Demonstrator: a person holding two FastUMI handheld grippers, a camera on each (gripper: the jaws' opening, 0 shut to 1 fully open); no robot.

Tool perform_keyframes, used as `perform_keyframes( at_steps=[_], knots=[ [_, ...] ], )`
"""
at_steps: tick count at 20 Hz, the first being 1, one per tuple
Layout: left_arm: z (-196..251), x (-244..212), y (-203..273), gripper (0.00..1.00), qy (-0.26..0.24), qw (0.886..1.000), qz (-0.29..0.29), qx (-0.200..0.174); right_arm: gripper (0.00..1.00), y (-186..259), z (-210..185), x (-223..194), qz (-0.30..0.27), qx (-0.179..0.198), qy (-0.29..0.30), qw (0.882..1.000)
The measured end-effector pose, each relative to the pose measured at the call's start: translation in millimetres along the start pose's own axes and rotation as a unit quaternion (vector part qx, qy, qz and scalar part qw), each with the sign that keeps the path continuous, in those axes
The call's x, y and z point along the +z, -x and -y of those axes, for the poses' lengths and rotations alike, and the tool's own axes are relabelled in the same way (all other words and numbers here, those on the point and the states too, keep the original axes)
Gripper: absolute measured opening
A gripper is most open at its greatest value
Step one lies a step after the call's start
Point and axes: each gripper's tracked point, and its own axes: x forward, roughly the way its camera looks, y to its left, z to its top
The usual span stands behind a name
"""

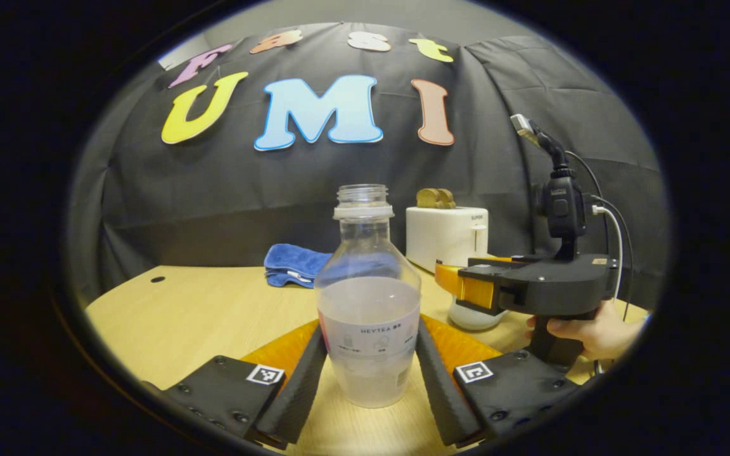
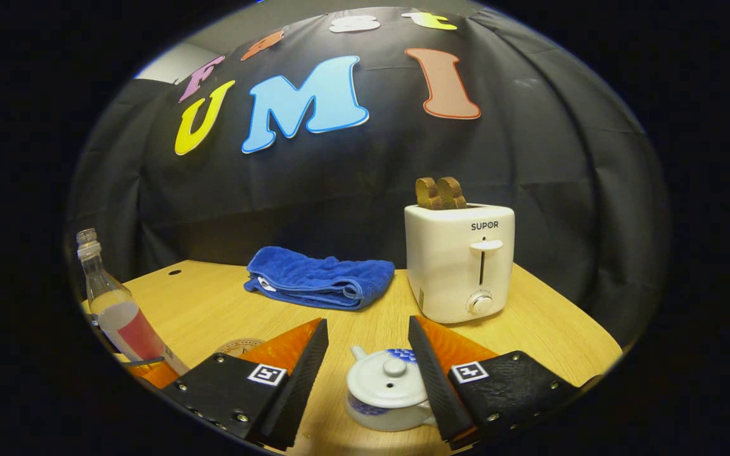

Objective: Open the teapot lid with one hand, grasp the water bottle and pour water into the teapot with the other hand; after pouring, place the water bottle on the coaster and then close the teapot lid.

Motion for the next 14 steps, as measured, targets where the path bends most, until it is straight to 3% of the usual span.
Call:
perform_keyframes(
  at_steps=[1, 6, 7, 11, 12, 14],
  knots=[
    [-2.0, -1.2, 0.9, 0.87, 0.004, 1.0, -0.001, 0.0, 0.69, 0.1, -1.5, 0.5, -0.001, 0.003, -0.004, 1.0],
    [-4.5, 0.8, 4.2, 0.85, 0.014, 1.0, -0.001, 0.001, 0.62, -3.5, 3.2, -0.1, -0.009, -0.016, 0.002, 1.0],
    [-5.2, 1.5, 5.4, 0.85, 0.014, 1.0, 0.001, 0.002, 0.46, -3.7, 1.9, -2.1, -0.012, -0.014, 0.004, 1.0],
    [-11.2, 9.3, 8.6, 0.86, 0.012, 1.0, 0.015, 0.011, 0.45, -3.2, 3.1, -2.9, -0.015, -0.028, 0.029, 0.999],
    [-12.7, 10.2, 8.7, 0.86, 0.013, 1.0, 0.016, 0.012, 0.45, -12.3, 10.4, 4.6, -0.006, -0.051, 0.034, 0.998],
    [-15.4, 10.0, 9.7, 0.85, 0.016, 1.0, 0.016, 0.014, 0.19, -3.5, 12.8, 0.1, -0.016, -0.042, 0.011, 0.999]
  ],
)
